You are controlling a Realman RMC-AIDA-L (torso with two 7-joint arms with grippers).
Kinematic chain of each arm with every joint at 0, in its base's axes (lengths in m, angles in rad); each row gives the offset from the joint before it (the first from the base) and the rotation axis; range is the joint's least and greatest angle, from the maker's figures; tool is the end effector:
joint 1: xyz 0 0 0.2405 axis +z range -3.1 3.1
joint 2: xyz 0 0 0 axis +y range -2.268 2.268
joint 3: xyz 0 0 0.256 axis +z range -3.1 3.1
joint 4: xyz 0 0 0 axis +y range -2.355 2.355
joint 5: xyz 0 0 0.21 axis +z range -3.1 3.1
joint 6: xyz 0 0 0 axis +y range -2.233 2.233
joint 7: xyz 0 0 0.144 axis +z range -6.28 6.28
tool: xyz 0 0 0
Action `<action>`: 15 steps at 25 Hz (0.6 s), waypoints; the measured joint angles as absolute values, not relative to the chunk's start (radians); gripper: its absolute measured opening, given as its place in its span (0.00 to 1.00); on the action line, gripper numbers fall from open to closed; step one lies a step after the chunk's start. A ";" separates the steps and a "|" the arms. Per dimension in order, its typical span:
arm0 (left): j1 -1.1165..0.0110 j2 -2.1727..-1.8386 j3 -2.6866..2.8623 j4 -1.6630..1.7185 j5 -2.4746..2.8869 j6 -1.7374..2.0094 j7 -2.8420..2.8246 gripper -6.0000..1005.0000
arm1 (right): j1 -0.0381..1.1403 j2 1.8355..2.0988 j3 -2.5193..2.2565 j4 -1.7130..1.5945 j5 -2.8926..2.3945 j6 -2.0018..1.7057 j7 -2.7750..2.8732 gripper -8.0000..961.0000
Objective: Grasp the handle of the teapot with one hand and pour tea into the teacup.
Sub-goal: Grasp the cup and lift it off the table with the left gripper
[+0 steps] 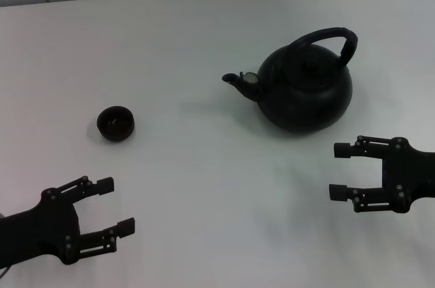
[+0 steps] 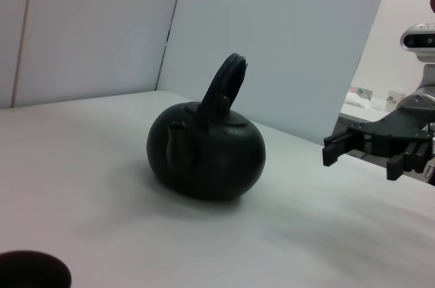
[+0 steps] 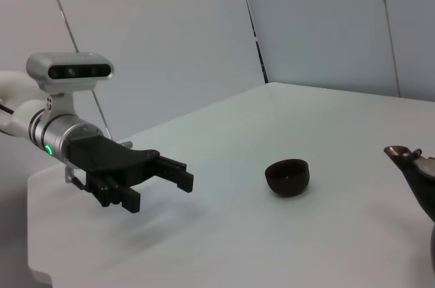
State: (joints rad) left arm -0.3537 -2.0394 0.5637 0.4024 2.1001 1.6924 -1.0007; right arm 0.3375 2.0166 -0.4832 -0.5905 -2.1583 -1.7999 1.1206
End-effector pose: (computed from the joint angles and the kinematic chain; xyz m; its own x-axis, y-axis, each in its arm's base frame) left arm -0.3237 0.2358 -0.0199 0.7683 0.3271 0.5503 0.4431 -0.8921 -0.0884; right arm 0.3309 0.2425 0.0263 0.7927 -0.3257 -0.5153 -0.4472 -0.8852 -0.1284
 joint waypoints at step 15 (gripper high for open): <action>-0.369 -2.039 0.552 0.401 2.096 1.694 -1.014 0.86 | 0.333 2.023 -0.483 -0.594 -2.158 -1.803 1.115 0.84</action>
